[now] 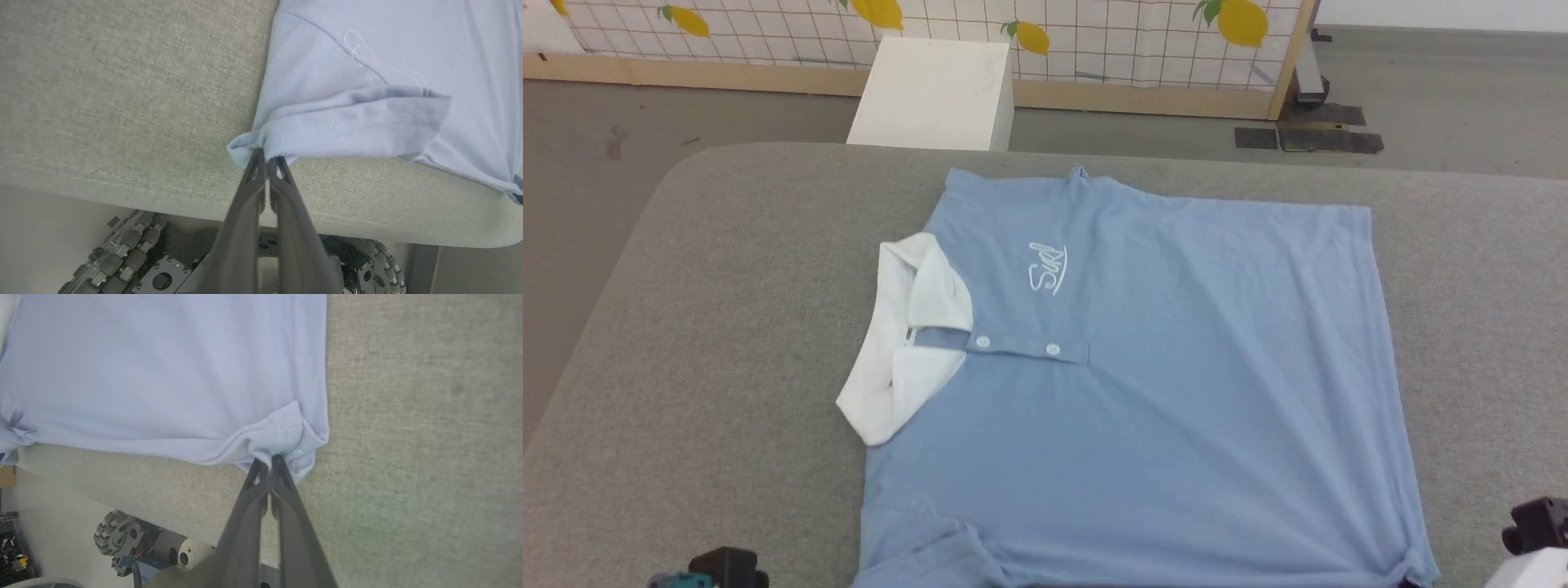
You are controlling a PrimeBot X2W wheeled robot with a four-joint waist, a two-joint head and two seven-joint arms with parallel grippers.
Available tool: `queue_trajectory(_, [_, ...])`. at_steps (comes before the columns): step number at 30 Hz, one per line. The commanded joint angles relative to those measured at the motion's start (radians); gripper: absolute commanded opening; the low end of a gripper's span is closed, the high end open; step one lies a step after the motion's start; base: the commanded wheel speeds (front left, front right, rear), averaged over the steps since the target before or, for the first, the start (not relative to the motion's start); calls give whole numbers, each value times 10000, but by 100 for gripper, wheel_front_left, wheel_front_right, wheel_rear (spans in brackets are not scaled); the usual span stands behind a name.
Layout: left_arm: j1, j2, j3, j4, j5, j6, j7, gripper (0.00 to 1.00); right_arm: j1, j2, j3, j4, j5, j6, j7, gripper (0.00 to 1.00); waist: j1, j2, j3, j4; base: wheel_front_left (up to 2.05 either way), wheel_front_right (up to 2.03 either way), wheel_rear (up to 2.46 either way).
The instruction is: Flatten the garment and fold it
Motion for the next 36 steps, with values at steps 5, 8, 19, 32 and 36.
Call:
queue_trajectory(5, [568,324,286,-709,-272,380,271,0,525,250,-541,-518,-231,-13,952,0,2,0,127,-38,0,0,0])
queue_trajectory(8, [510,401,410,-1076,-152,444,129,0,416,446,-714,-904,-377,-13,1137,0,2,0,226,-47,0,0,0])
queue_trajectory(19, [-1564,1146,301,-1825,683,43,545,0,-975,427,-962,-1838,-923,-13,1631,0,2,0,801,-144,0,0,0])
queue_trajectory(32, [-5606,1126,-411,-103,1276,-1115,1483,0,-3349,252,-605,-1385,-1497,-13,2298,0,2,0,1883,-350,0,0,0])
queue_trajectory(36, [-6576,901,-596,678,1411,-1436,1501,0,-3992,233,-458,-1117,-1694,-13,2394,0,2,0,2390,-385,0,0,0])
